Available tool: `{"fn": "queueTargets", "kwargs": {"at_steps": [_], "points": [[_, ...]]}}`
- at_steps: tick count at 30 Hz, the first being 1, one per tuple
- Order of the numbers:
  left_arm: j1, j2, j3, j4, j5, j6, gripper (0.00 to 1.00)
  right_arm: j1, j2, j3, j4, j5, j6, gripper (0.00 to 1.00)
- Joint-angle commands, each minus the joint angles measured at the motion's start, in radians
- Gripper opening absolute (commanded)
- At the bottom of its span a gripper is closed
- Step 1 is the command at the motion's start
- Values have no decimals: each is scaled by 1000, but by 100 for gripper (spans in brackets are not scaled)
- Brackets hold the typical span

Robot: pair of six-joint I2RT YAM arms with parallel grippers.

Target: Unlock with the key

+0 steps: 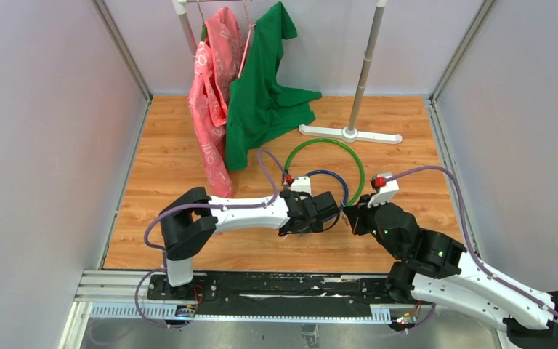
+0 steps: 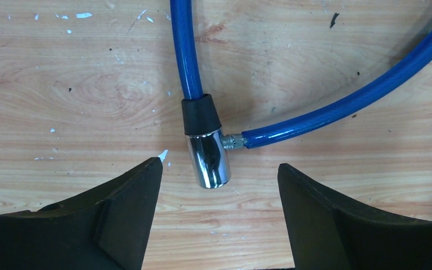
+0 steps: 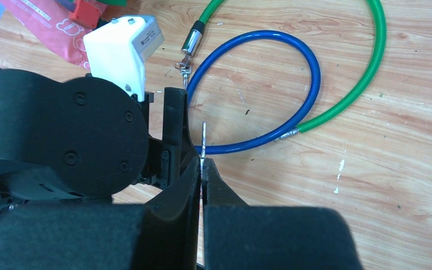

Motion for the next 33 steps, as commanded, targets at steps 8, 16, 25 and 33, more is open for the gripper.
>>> {"fn": "queueTargets", "kwargs": {"at_steps": [8, 16, 25, 33], "points": [[8, 92, 86, -93, -76, -71, 76, 7, -48, -26, -44, 49, 18, 0], [68, 95, 86, -88, -90, -35, 69, 7, -66, -33, -53, 39, 24, 0], [96, 130, 101, -80, -76, -8, 65, 7, -79, -43, -56, 36, 26, 0], [130, 151, 106, -65, -77, 23, 56, 7, -78, -43, -62, 31, 27, 0]]}}
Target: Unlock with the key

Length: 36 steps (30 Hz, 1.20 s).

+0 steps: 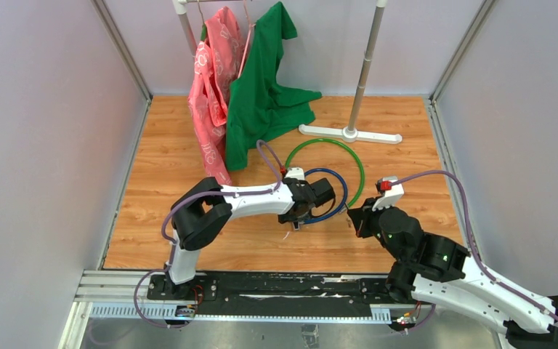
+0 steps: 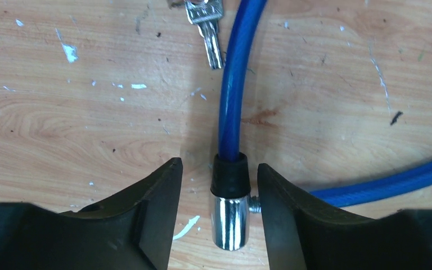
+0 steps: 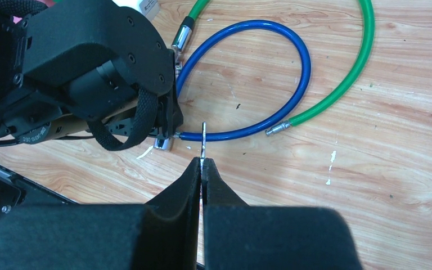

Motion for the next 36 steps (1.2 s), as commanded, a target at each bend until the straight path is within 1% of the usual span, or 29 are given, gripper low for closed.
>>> {"fn": "queueTargets", "kwargs": {"at_steps": [1, 4, 8, 11, 13, 14, 16, 18, 20, 21, 24, 27, 32, 36], "points": [[19, 27, 25, -2, -49, 17, 55, 7, -10, -10, -21, 9, 12, 0], [19, 39, 22, -3, -53, 18, 49, 7, -10, -12, -21, 9, 14, 0], [20, 61, 21, 0, -33, 19, 45, 7, -9, -15, -21, 8, 19, 0], [19, 70, 19, 10, -24, 23, 40, 7, -10, -15, -22, 5, 21, 0], [19, 69, 16, 23, -23, 28, 30, 7, -12, -13, -26, 6, 24, 0], [19, 68, 15, 28, -22, 30, 22, 7, -12, -12, -27, 4, 24, 0], [19, 60, 9, 33, -20, 29, 13, 7, -13, -10, -29, 2, 26, 0], [19, 41, 2, 45, -13, 29, 9, 7, -13, -10, -29, -4, 26, 0], [22, 9, -18, 69, 11, 42, 2, 7, -14, -10, -29, -8, 29, 0], [24, -16, -30, 81, 30, 48, 0, 7, -15, -9, -30, -12, 29, 0], [24, -79, -64, 92, 54, 26, 0, 7, -16, -4, -31, -12, 29, 0], [22, -165, -134, 137, 69, -4, 0, 7, -16, 5, -39, -15, 28, 0], [8, -336, -288, 249, 43, -38, 0, 7, -28, 2, -48, -12, 22, 0], [-5, -424, -361, 283, 22, -72, 0, 7, -28, 6, -43, -14, 3, 0]]}}
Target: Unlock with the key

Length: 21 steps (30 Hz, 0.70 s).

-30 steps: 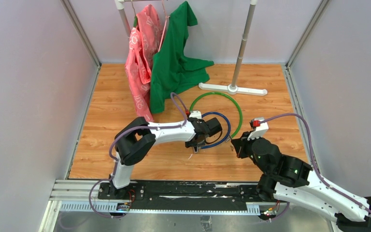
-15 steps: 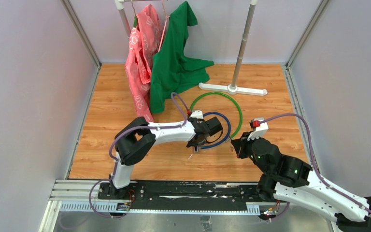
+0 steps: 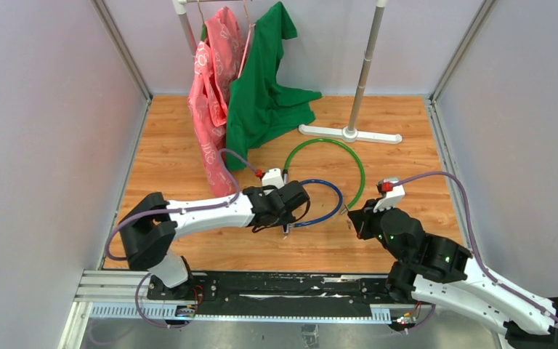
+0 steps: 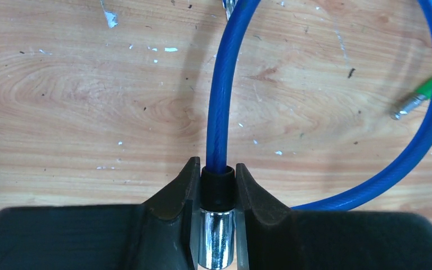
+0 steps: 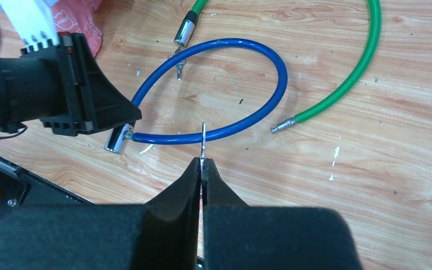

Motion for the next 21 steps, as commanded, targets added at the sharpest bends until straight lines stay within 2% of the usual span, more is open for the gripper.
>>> {"fn": "queueTargets", "kwargs": {"at_steps": [1, 7, 15, 21], "points": [[-18, -84, -61, 97, -37, -64, 0, 7, -8, 9, -20, 1, -13, 0], [-20, -151, -134, 151, -9, -138, 0, 7, -20, -1, 10, -54, -2, 0], [-19, -183, -157, 193, 16, -180, 0, 7, -54, -82, 24, -183, 201, 0], [-19, -172, -166, 247, 57, -217, 0, 8, -97, -201, 168, -331, 371, 0]]}}
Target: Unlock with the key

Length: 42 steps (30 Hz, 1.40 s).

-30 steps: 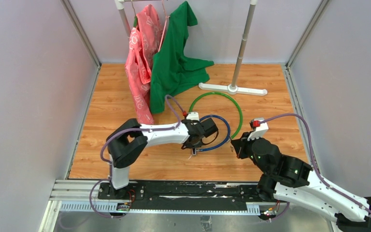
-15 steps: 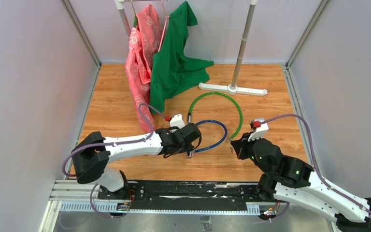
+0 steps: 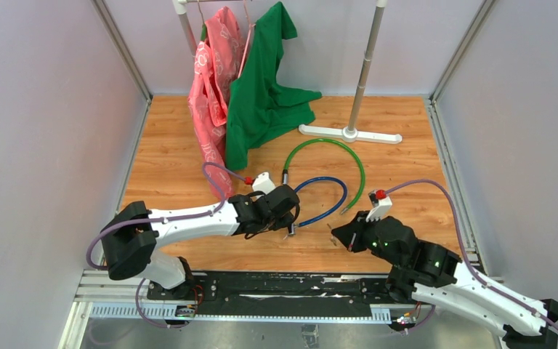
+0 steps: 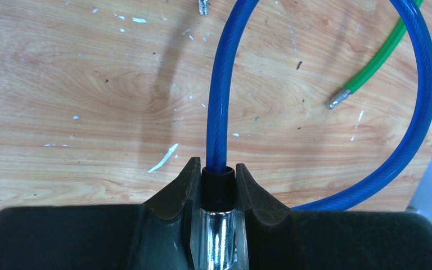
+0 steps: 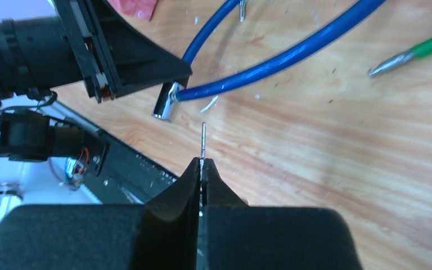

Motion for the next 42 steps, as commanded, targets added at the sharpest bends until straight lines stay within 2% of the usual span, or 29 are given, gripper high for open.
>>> {"fn": "queueTargets", "kwargs": {"at_steps": [1, 13, 25, 30, 42], "points": [[-5, -9, -5, 90, 18, -56, 0, 8, -32, -78, 111, -133, 172, 0], [-5, 50, 13, 150, 64, -170, 0, 9, -80, -199, 174, -173, 297, 0], [19, 106, -20, 263, 226, -311, 0, 9, -82, -213, 153, -76, 216, 0], [27, 106, -89, 414, 294, -392, 0, 9, -72, -227, 208, -100, 204, 0], [31, 101, -115, 505, 283, -450, 0, 9, -45, -235, 198, -123, 244, 0]]}}
